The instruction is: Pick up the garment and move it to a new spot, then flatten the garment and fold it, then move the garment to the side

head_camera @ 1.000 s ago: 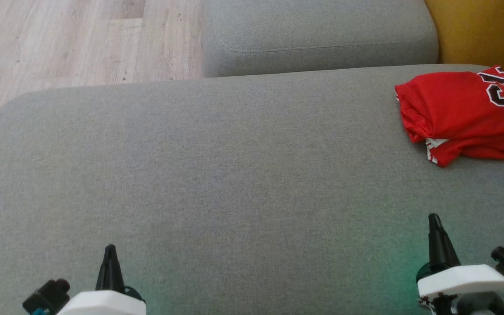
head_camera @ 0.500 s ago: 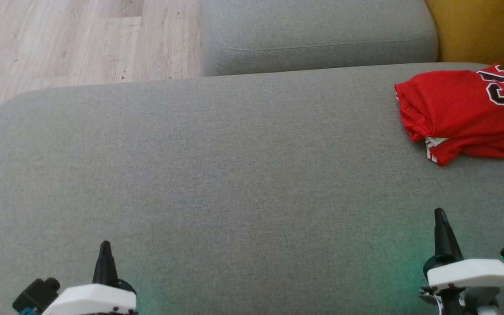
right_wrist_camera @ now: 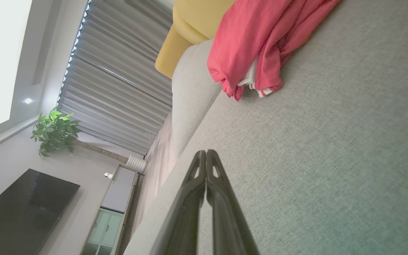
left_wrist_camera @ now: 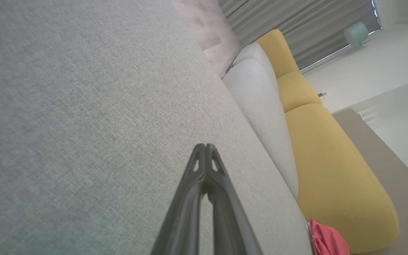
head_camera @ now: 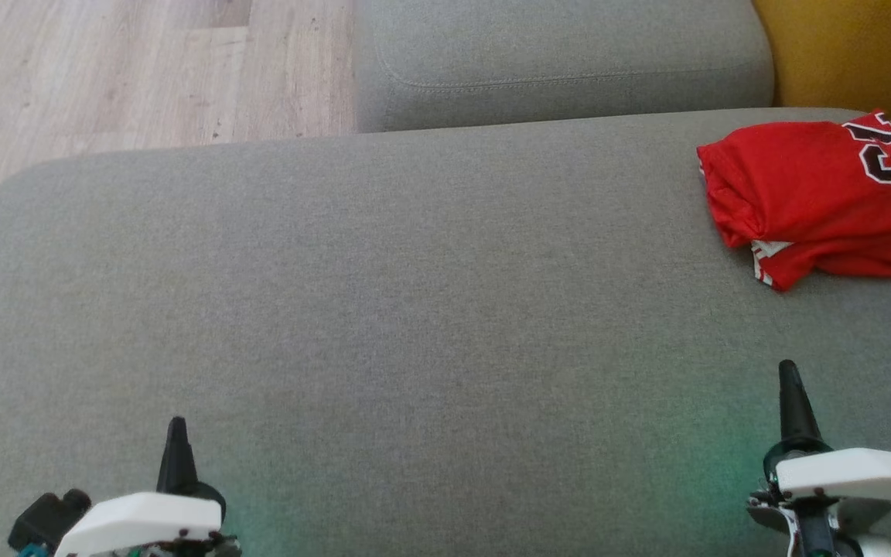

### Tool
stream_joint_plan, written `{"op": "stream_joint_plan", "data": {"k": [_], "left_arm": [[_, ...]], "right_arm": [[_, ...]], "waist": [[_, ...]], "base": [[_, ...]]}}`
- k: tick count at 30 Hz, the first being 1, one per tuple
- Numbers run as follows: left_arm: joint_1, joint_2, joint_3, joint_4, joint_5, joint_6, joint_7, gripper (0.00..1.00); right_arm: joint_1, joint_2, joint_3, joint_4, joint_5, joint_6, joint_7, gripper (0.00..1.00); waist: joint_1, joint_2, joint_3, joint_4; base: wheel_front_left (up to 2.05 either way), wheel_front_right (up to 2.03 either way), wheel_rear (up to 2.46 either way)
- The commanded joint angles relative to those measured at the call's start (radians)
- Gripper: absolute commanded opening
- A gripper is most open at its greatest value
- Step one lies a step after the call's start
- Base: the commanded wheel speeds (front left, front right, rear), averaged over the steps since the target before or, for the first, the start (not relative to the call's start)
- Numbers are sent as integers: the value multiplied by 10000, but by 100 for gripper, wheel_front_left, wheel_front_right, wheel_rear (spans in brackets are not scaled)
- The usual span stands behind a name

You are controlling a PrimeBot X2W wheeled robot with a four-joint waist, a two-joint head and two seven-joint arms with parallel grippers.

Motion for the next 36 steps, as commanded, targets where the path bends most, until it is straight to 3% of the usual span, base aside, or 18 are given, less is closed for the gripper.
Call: {"op": "stream_joint_plan", "data": {"k": [1,36], "left_arm": [[-604,3,393,-282,-230,-163,72,0],[-1081,-446,1750,-251,-3242,-1019,1091,0]], "right_arm": [[-542,-206,73,-308,314,43,48,0],[-1076,-213,-331,-291,4262,61,814,0]], "waist": [[0,0,3,-2],[0,0,91,-58]], "base": [[0,0,0],[0,0,0]]}}
